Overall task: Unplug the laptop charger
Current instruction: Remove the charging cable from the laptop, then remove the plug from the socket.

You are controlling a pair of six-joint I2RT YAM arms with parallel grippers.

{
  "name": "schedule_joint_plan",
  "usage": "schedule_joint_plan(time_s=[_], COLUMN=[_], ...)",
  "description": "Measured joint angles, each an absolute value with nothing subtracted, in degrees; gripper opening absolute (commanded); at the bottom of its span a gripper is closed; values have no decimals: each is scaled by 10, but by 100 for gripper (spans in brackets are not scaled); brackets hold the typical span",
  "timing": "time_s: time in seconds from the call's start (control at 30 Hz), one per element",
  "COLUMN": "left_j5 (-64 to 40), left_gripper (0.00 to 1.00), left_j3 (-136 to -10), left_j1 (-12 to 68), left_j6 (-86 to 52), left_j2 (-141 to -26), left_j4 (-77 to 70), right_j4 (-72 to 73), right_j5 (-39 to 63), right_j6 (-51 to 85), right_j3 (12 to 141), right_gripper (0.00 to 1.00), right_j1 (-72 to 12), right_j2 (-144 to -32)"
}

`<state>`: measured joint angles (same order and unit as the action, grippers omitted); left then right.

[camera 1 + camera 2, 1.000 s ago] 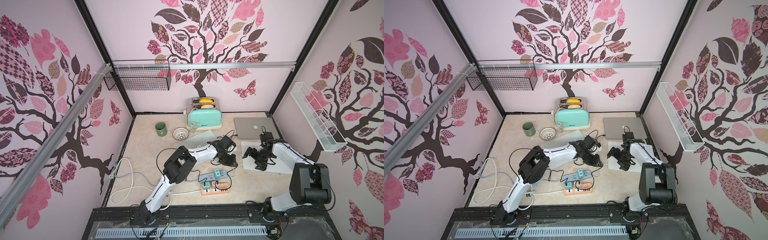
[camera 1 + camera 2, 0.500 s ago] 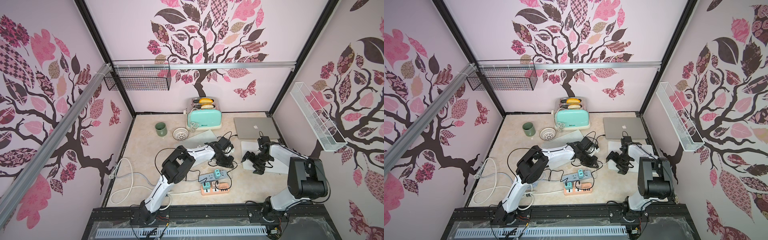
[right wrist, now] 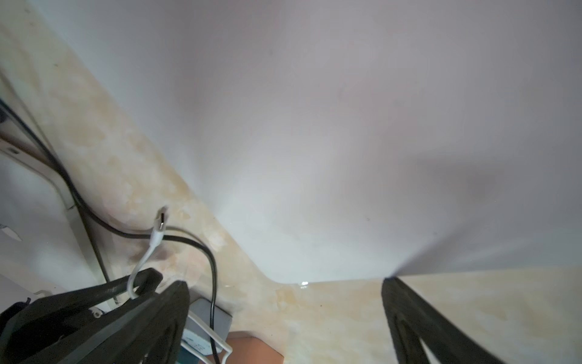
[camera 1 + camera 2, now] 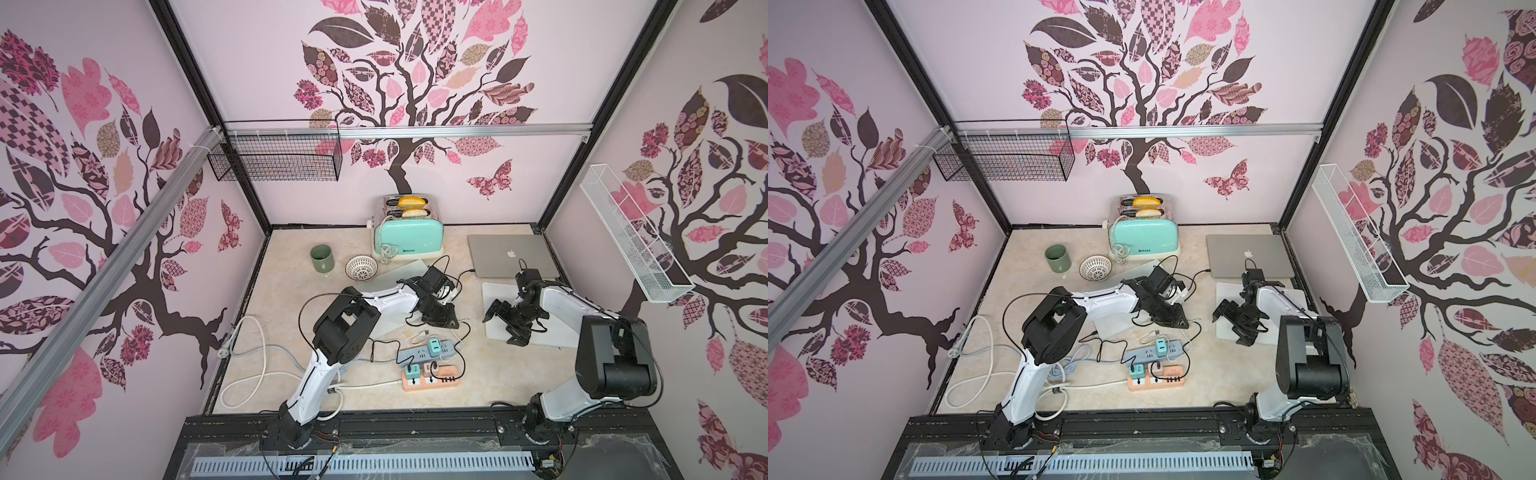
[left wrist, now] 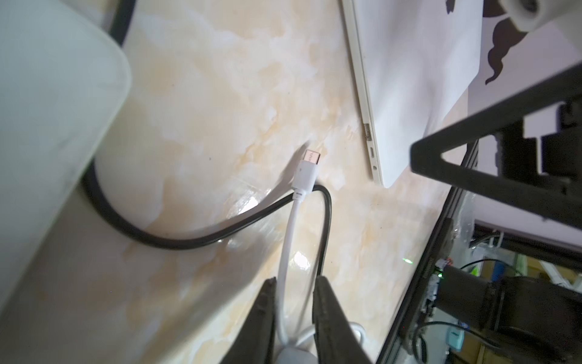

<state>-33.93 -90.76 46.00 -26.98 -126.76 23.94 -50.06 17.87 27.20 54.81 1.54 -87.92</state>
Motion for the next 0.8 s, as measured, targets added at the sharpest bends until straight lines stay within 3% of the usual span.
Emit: schedule_joint_plan(time_s=[0.07,0.17,0.3,0.43,0.63,0.8], left_j5=[-339,-336,-338,-324,-314,-308], left_gripper=[32,47,48,63,58,57], left_j3=[-907,-892,-823,-707,-556,-504], left_j1=[460,455,424,371,367,380], left_j6=[-269,-264,-270,-268,-270,-277], left_j2=[-1256,-1206,-1077,-949,-891,-891], left_j4=[247,248,235,218,231,236], right_j4=[-512,-527,-546,-573,-593,-578], right_j5=[169,148,134,137,148,170], right_j6=[260,236,206,187,172,169], right_j3=[576,621,650,651,664,679], right_gripper=[97,98,97,97,97,95], right_j1=[-3,-61,-156,-195,-262,-339], right_j2=[-861,-833,-801,-792,-808,-857])
